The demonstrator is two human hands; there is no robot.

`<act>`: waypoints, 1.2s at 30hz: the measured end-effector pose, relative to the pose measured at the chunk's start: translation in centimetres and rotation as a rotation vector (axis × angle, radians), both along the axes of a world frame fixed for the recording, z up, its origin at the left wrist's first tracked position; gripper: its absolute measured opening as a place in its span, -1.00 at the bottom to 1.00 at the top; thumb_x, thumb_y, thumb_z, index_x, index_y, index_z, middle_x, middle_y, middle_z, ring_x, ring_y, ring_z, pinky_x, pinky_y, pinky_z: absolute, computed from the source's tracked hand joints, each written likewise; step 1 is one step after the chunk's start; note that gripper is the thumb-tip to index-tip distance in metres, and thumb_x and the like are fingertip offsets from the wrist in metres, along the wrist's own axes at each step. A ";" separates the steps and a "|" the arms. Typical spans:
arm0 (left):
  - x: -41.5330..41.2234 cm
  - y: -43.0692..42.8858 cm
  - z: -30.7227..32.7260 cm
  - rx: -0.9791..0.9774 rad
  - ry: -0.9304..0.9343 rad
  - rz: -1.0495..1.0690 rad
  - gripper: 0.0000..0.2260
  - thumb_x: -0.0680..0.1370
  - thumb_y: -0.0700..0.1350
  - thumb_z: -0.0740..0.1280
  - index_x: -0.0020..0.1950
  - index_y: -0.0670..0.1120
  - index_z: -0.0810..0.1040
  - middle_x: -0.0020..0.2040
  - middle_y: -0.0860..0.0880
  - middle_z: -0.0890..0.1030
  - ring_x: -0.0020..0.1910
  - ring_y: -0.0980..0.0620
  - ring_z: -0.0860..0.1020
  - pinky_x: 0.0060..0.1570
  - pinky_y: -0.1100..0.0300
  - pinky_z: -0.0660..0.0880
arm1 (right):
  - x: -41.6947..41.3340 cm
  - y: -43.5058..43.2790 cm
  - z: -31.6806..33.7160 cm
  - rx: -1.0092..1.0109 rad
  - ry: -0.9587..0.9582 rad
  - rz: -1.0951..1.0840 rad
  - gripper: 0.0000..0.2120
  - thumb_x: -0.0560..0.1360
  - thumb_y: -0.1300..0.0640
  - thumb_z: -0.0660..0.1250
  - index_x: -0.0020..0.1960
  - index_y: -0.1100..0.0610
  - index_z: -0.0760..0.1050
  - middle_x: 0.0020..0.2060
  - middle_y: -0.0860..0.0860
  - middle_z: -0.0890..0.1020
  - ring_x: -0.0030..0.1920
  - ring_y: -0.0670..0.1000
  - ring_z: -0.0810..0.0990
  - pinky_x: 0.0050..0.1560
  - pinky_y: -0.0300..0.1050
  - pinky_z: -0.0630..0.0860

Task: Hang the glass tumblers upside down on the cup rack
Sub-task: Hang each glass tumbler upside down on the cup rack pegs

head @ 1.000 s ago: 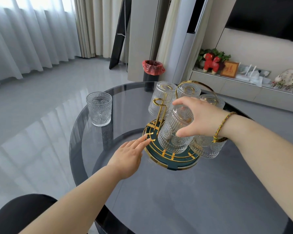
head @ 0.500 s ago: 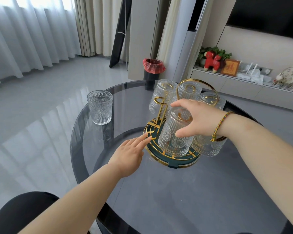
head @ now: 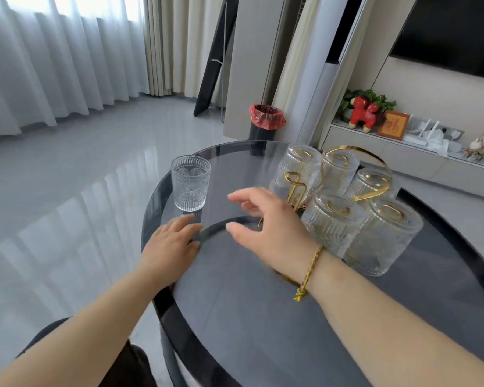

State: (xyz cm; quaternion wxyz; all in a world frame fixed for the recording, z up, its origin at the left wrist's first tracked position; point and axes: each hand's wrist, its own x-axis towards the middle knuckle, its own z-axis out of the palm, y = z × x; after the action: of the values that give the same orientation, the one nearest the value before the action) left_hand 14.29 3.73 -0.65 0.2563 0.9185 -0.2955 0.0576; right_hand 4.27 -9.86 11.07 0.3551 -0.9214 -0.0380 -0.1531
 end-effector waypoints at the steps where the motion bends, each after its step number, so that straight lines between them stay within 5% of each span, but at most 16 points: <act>1: 0.5 0.5 0.0 0.009 0.013 0.034 -0.69 0.52 -0.16 0.25 0.26 -0.09 0.41 0.38 -0.12 0.36 0.36 -0.10 0.29 0.30 0.06 0.18 | 1.1 0.8 -1.3 0.015 0.029 0.010 -0.66 0.35 0.20 0.36 0.12 0.14 0.45 -0.01 0.00 0.52 -0.02 -0.10 0.43 0.04 -0.33 0.35; 6: 0.9 1.6 -1.6 -0.026 0.029 0.120 -0.73 0.54 -0.09 0.23 0.23 -0.10 0.44 0.30 -0.05 0.45 0.32 -0.02 0.33 0.31 0.15 0.12 | 7.3 1.5 -7.1 0.113 0.148 -0.157 -0.53 0.37 0.13 0.35 0.24 0.14 0.31 0.17 0.10 0.48 0.18 0.08 0.42 0.14 -0.10 0.35; 11: 0.9 1.5 -1.8 -0.099 -0.013 0.132 -0.80 0.46 -0.19 0.33 0.07 -0.19 0.54 0.12 -0.14 0.57 0.20 -0.09 0.46 0.27 0.04 0.28 | 12.1 0.4 -10.9 0.081 0.276 -0.240 -0.23 0.32 0.00 0.40 0.38 0.15 0.08 0.36 0.13 0.30 0.36 0.11 0.22 0.33 -0.04 0.20; 17: 1.3 1.4 -2.0 -0.076 -0.024 0.119 -0.79 0.42 -0.21 0.37 0.03 -0.19 0.55 0.07 -0.14 0.60 0.19 -0.12 0.49 0.27 -0.03 0.30 | 17.3 1.5 -12.2 0.280 0.236 -0.297 -0.02 0.19 -0.02 0.49 0.40 0.09 -0.04 0.36 0.10 0.31 0.34 0.12 0.27 0.35 0.06 0.26; 25: 1.6 1.2 -2.3 -0.044 -0.078 0.119 -0.79 0.33 -0.23 0.46 -0.07 -0.19 0.57 -0.04 -0.15 0.64 0.07 -0.16 0.57 0.16 -0.11 0.40 | 19.1 1.3 -12.7 0.267 0.256 -0.302 -0.20 0.16 -0.09 0.46 0.24 -0.02 0.08 0.14 0.04 0.49 0.11 0.11 0.47 0.04 -0.09 0.40; 29: 1.5 1.3 -2.4 -0.053 -0.065 0.117 -0.80 0.39 -0.20 0.40 -0.01 -0.17 0.55 0.04 -0.13 0.61 0.15 -0.13 0.51 0.24 -0.05 0.33 | 17.7 1.4 -12.0 0.418 0.213 -0.273 -0.27 0.20 0.03 0.47 0.22 0.03 0.13 0.05 -0.06 0.41 0.10 0.02 0.45 0.11 -0.09 0.41; 32: 1.4 1.2 -2.4 -0.056 -0.032 0.119 -0.79 0.45 -0.16 0.33 0.07 -0.15 0.52 0.13 -0.10 0.55 0.22 -0.09 0.44 0.30 0.02 0.26 | 15.4 1.6 -11.0 0.500 0.165 -0.250 -0.28 0.22 0.09 0.47 0.24 0.06 0.14 0.16 -0.01 0.41 0.12 -0.05 0.39 0.10 -0.22 0.33; 36: 1.3 1.3 -2.2 -0.049 -0.019 0.123 -0.77 0.50 -0.11 0.26 0.13 -0.11 0.48 0.21 -0.05 0.49 0.28 -0.04 0.36 0.32 0.11 0.18 | 11.6 2.7 -7.1 0.515 0.052 -0.188 -0.35 0.20 0.12 0.49 0.16 0.06 0.21 -0.02 -0.16 0.43 0.05 -0.10 0.44 -0.16 -0.52 0.34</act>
State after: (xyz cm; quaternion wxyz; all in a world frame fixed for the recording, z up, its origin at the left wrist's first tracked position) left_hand 15.63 5.00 -2.88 0.2718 0.9279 -0.2393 0.0890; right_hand 15.85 -7.20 3.95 0.5628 -0.8039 0.0971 -0.1664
